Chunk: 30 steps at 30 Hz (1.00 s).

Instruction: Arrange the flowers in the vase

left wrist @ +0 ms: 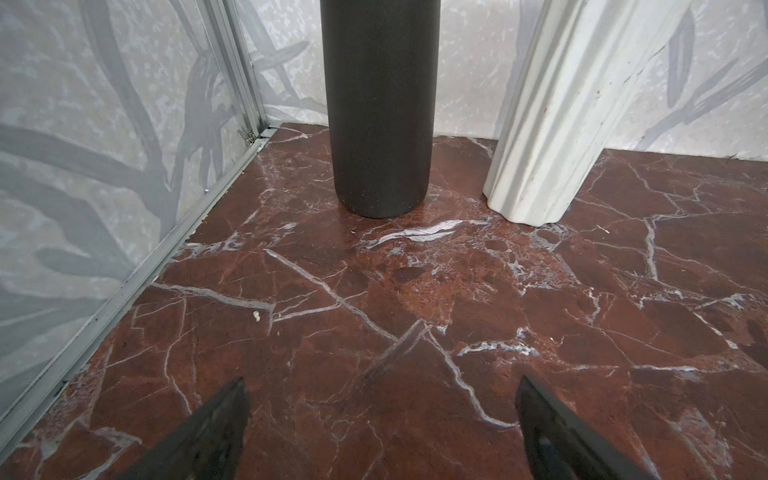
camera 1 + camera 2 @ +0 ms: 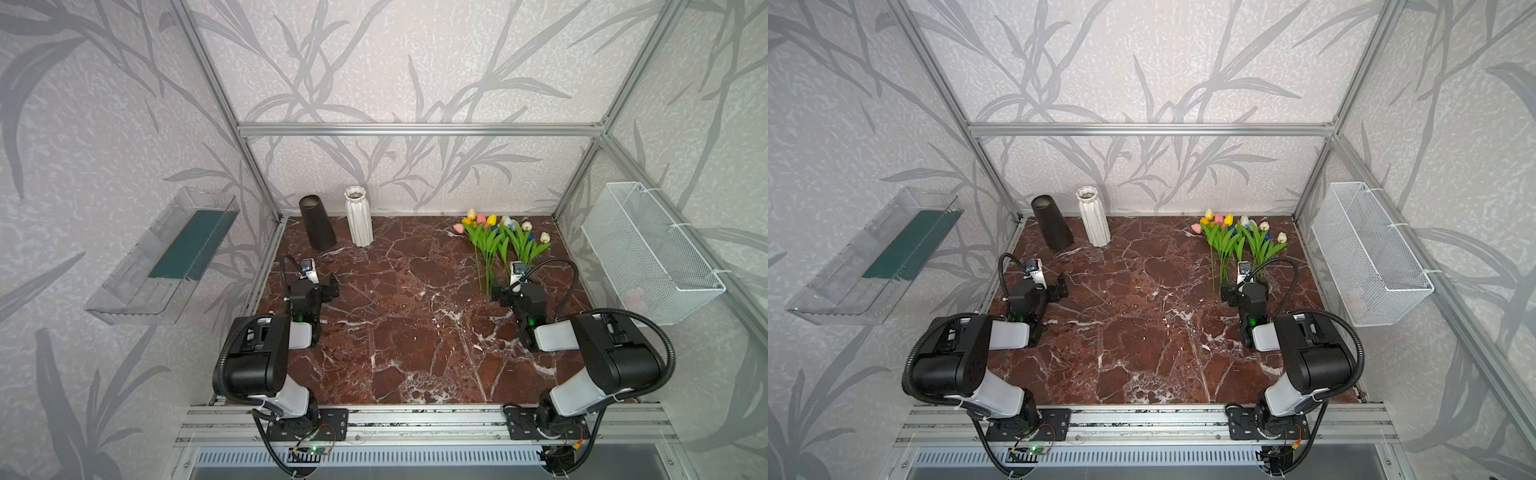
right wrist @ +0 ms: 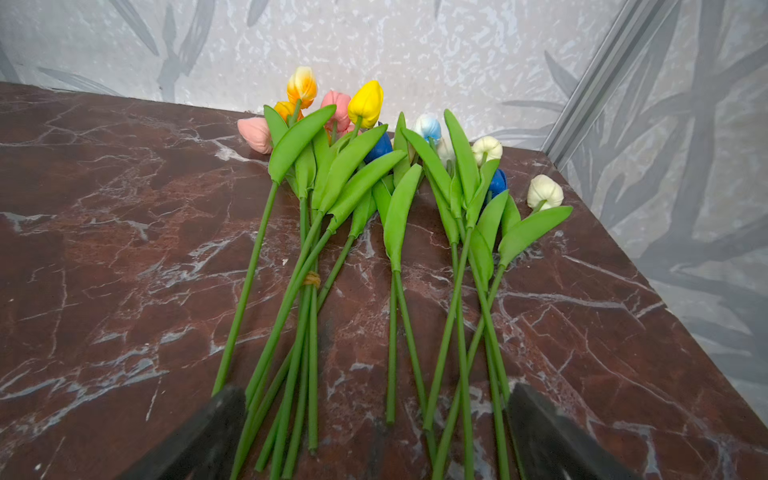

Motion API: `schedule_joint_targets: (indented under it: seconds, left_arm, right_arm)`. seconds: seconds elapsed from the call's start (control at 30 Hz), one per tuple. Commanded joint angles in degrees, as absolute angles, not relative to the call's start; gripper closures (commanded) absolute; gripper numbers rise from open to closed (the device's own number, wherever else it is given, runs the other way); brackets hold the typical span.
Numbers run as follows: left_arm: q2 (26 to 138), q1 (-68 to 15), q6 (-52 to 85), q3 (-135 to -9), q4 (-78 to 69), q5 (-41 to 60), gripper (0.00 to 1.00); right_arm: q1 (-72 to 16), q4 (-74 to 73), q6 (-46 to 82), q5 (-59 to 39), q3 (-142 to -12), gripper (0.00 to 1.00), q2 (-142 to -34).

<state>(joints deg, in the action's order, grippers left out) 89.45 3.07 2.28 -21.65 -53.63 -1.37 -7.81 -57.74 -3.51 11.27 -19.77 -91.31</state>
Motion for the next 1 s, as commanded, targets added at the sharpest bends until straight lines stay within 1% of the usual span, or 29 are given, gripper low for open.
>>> schedule_joint_targets:
  seconds: [0.0, 0.8, 0.87, 0.9, 0.93, 0.97]
  left_arm:
    - [89.6, 3.0, 2.1, -21.4, -54.5, -1.1, 0.01]
    - [89.5, 2.9, 2.0, -21.4, -54.6, -1.4, 0.01]
    - [86.8, 1.9, 1.3, -21.0, -53.6, -2.9, 0.01]
    - [83.2, 0.1, -0.2, -21.1, -50.0, -4.8, 0.02]
    - [78.6, -1.9, -2.5, -21.9, -44.9, -6.6, 0.03]
    - [74.7, -4.1, -4.3, -22.7, -41.0, -8.0, 0.07]
  right_arm:
    - [-7.6, -58.2, -3.5, 10.8, -20.7, 0.01, -91.1]
    - [-7.6, -58.3, -3.5, 10.8, -20.7, 0.01, -91.2]
    - [-8.1, -59.4, -3.9, 12.3, -20.2, 0.01, -91.1]
    - [-9.5, -60.4, -4.7, 16.1, -19.4, 0.01, -89.5]
    - [-11.9, -57.4, -6.2, 20.6, -19.3, 0.01, -85.3]
    - [-13.9, -52.9, -7.9, 23.1, -19.9, 0.01, -80.6]
